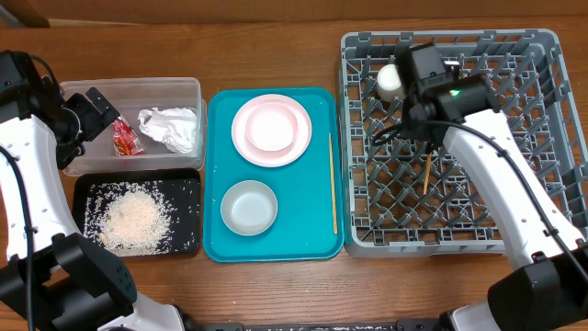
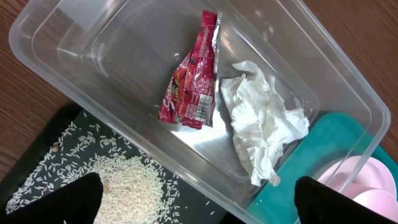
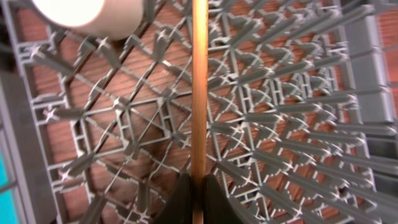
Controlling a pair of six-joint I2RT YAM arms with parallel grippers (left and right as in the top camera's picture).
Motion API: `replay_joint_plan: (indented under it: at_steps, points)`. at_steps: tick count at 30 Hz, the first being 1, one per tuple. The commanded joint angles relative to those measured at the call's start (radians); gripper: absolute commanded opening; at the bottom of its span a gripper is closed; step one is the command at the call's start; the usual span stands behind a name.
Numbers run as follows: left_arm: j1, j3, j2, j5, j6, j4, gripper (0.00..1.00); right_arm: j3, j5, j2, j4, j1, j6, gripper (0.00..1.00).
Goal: Sort waste into correct bins and load items into the dishwasher
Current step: 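Carry the chopstick into the rack and release it upright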
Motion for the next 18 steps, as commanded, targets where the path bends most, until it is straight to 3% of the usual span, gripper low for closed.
replay_joint_plan:
  at_steps: [1,18]
  points:
    - [-0.004,-0.002,-0.029,-0.006,0.022,0.000,1.00,0.011,-0.135,-0.009,0.016,-0.031,-0.143,0.04]
    - [-0.004,-0.002,-0.029,-0.006,0.022,0.000,1.00,0.010,-0.153,0.125,0.030,-0.056,-0.177,0.04]
